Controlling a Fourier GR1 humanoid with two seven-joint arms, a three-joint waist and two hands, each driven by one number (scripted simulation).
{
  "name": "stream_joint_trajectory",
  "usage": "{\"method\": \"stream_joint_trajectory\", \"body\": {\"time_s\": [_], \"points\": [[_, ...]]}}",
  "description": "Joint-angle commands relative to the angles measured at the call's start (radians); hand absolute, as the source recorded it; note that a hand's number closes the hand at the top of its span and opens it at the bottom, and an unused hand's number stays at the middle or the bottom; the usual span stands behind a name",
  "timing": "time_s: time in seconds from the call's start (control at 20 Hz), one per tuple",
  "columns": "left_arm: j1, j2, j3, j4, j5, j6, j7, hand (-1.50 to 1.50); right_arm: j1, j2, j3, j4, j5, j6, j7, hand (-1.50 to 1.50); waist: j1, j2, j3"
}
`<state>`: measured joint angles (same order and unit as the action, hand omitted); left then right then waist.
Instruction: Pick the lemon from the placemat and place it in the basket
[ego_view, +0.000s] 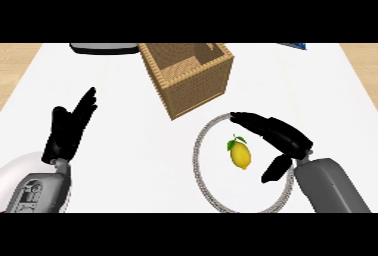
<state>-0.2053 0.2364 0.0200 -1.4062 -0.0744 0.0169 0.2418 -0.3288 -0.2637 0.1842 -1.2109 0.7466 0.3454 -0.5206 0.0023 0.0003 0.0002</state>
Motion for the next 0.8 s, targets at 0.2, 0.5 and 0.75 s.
{"method": "stream_joint_trajectory", "body": {"time_s": [0.2,0.5,0.75], "points": [[0.006,0.003,0.041,0.008,-0.03,-0.026,-0.01,0.0,-0.02,0.065,-0.005,0.075,0.071,-0.019,0.013,-1.5,0.0,0.0,0.0],[0.016,-0.006,0.064,0.022,-0.013,-0.061,-0.059,0.0,-0.029,0.116,0.011,0.105,0.115,-0.029,0.035,-1.5,0.001,0.0,0.0],[-0.034,-0.019,0.061,0.034,-0.046,-0.05,-0.016,0.0,-0.065,0.135,-0.022,0.176,0.131,-0.053,0.012,-1.5,0.001,0.0,0.0]]}}
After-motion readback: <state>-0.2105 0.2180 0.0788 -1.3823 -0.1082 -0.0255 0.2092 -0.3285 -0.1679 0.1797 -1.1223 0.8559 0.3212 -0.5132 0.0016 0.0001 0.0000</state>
